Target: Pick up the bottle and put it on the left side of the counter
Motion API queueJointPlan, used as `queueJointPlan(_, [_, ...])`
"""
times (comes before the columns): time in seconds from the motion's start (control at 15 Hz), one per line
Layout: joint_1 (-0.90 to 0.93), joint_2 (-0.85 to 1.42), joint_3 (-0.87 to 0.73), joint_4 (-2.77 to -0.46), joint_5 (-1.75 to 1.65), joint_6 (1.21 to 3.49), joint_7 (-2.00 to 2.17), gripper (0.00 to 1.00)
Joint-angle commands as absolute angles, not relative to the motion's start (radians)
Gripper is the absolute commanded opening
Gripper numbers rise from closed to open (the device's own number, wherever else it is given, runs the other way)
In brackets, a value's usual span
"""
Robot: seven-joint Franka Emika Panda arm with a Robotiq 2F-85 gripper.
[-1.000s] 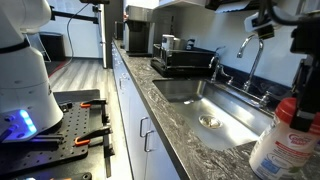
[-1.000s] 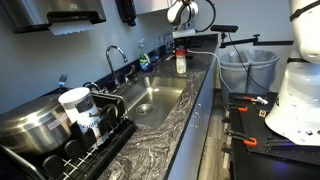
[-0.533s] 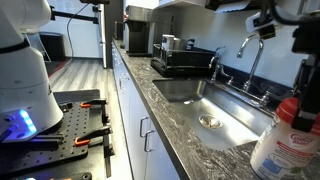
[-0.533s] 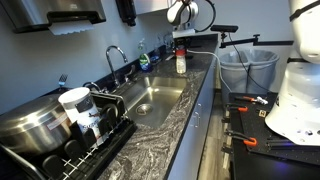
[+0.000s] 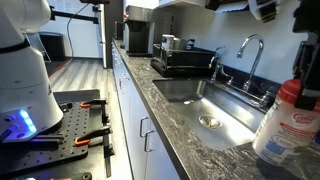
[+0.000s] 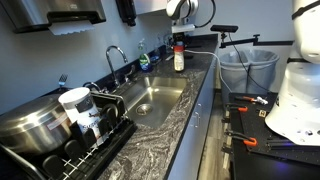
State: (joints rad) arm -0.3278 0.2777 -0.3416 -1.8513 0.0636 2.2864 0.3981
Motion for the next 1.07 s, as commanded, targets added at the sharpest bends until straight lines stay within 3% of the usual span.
queueJointPlan(0.0, [-0.312, 0.171, -0.328, -1.905, 0.067, 2.253, 0.347, 0.56])
queueJointPlan(1.0, [-0.218, -0.179, -0.208, -2.174, -0.027, 2.261, 0.172, 0.56])
